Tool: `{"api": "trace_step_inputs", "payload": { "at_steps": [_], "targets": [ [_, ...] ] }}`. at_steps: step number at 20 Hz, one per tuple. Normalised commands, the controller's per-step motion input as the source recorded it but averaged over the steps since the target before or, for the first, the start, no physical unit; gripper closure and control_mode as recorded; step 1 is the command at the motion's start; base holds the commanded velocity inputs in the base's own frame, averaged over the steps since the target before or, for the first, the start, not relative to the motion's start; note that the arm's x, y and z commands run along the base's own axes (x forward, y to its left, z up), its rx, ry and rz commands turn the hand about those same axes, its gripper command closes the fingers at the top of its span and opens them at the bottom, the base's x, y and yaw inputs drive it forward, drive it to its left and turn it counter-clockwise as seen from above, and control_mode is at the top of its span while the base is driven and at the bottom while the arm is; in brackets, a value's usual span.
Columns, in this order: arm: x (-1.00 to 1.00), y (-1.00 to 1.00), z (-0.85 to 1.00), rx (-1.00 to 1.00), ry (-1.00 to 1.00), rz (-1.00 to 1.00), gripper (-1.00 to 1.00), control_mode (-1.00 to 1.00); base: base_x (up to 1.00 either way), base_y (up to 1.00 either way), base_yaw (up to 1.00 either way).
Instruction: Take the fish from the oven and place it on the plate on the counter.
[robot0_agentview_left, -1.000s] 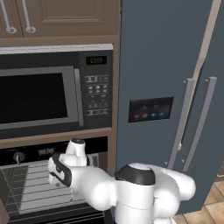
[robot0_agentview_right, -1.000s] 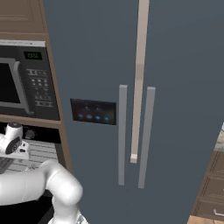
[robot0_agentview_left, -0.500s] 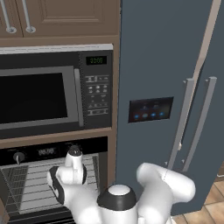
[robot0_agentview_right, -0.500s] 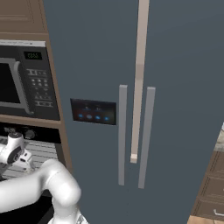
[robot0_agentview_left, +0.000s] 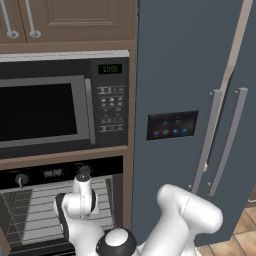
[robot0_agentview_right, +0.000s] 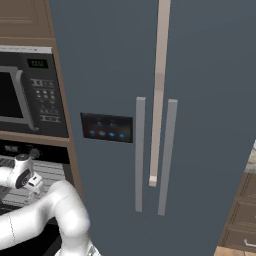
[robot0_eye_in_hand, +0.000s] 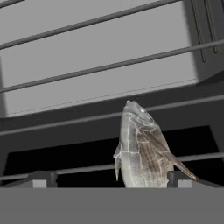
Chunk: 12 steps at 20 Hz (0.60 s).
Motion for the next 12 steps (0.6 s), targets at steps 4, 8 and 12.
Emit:
{"api": "trace_step_inputs", "payload": {
  "at_steps": [4,8,12],
  "targets": [
    [0.08,0.00,-0.69,0.00,0.00,-0.09,-1.00,-1.00,0.00,0.00,0.00],
    [-0.03,0.00,-0.23,0.00,0.00,-0.01,-1.00,-1.00,0.00,0.00,0.00],
    [-0.48,0.00,-0.32,-0.03,0.00,0.02,-1.00,-1.00,0.00,0.00,0.00]
  ]
}}
